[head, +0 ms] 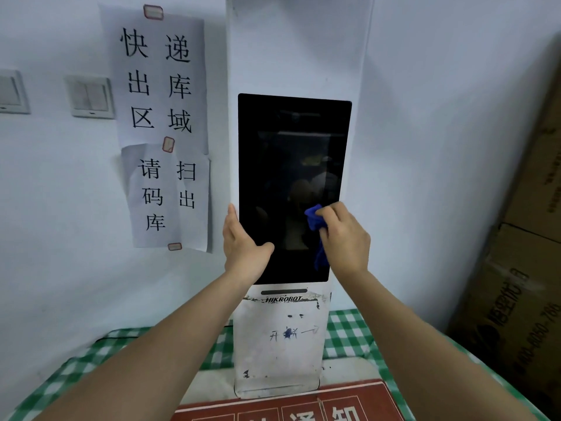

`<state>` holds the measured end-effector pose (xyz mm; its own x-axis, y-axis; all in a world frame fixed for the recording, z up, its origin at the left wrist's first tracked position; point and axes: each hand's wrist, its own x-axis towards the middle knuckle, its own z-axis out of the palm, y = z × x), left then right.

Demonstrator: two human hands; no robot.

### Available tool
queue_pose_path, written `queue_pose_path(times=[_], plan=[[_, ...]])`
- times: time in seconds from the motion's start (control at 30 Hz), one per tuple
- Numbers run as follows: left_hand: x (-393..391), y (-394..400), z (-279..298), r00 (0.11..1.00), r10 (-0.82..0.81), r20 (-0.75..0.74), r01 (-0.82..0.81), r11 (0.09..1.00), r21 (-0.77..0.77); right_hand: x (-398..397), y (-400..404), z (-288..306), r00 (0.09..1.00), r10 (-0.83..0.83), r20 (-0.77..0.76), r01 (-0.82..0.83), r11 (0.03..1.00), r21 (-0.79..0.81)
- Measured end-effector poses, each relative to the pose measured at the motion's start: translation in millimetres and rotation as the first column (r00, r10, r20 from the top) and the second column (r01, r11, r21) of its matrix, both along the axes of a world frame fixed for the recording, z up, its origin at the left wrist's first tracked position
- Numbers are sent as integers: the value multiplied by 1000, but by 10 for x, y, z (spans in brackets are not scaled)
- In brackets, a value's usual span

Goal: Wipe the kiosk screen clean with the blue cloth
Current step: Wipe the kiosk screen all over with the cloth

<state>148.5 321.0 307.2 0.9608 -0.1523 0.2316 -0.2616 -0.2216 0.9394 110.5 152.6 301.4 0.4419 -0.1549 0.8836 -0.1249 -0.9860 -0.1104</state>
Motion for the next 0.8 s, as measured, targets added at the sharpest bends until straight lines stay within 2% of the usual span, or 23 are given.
queue_pose_path(times=[0.13,0.23,0.43,0.6,0.7,0.8], plan=[[1,5,-9,1000,9,13,-9,1000,4,6,5,-252,994,7,-109,-19,994,-108],[-13,10,-11,1000,1,15,-1,1000,5,-8,-57,-184,989,-22,-148,-3,985,-170],[-32,3,2,1000,-7,-17,7,1000,-8,-21,-130,30,999,-34,-37,33,999,-33],[-47,9,13,1000,-22,-19,22,1000,-17,1,-134,-239,993,-26,-118,16,997,-81],[-46,15,16,999,-12,-31,11,999,-31,-31,-187,-127,987,-47,-155,22,987,-157],[-54,17,7,999,-13,-32,12,999,-34,-47,-214,115,995,-62,-76,57,996,-63]])
